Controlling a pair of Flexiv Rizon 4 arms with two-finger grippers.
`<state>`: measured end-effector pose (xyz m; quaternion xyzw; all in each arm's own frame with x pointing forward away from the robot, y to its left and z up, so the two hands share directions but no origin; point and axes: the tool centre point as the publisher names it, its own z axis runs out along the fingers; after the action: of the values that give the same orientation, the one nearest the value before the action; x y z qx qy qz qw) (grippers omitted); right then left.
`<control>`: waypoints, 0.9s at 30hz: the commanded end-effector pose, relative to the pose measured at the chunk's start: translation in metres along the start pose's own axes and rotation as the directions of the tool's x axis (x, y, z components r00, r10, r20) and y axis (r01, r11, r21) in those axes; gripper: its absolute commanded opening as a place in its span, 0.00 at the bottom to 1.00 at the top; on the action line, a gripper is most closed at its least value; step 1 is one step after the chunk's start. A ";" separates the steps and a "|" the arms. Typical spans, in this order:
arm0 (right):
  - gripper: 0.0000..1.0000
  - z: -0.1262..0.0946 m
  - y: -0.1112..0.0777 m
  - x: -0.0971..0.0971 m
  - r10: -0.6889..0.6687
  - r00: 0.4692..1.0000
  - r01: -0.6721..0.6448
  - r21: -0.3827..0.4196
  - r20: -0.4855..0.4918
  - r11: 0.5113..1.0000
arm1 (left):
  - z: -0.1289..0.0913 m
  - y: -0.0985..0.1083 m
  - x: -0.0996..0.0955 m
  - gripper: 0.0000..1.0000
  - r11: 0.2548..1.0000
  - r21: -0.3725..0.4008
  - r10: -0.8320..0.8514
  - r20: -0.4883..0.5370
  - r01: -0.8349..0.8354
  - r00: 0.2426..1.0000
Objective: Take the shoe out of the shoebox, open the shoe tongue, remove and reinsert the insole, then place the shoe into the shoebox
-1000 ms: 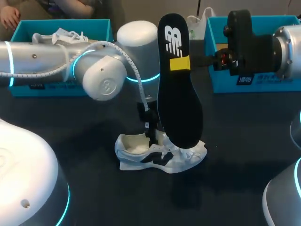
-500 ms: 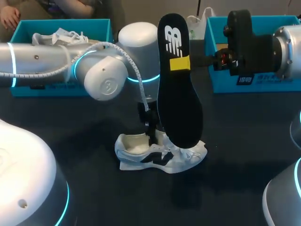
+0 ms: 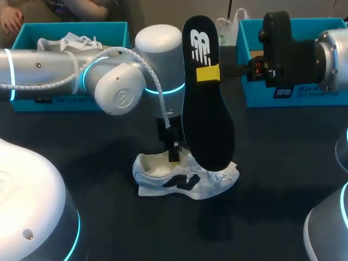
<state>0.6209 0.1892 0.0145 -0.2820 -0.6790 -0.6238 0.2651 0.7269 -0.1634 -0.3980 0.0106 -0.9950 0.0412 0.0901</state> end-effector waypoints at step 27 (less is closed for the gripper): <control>0.00 0.003 0.000 0.000 0.002 1.000 -0.002 -0.001 0.003 1.000 | -0.060 -0.005 -0.018 0.00 0.652 -0.163 0.704 -0.233 -0.741 0.671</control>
<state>0.6209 0.1892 0.0144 -0.2820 -0.6790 -0.6238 0.2651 0.7561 -0.1588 -0.3484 -0.3318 -0.9282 -0.0034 0.1681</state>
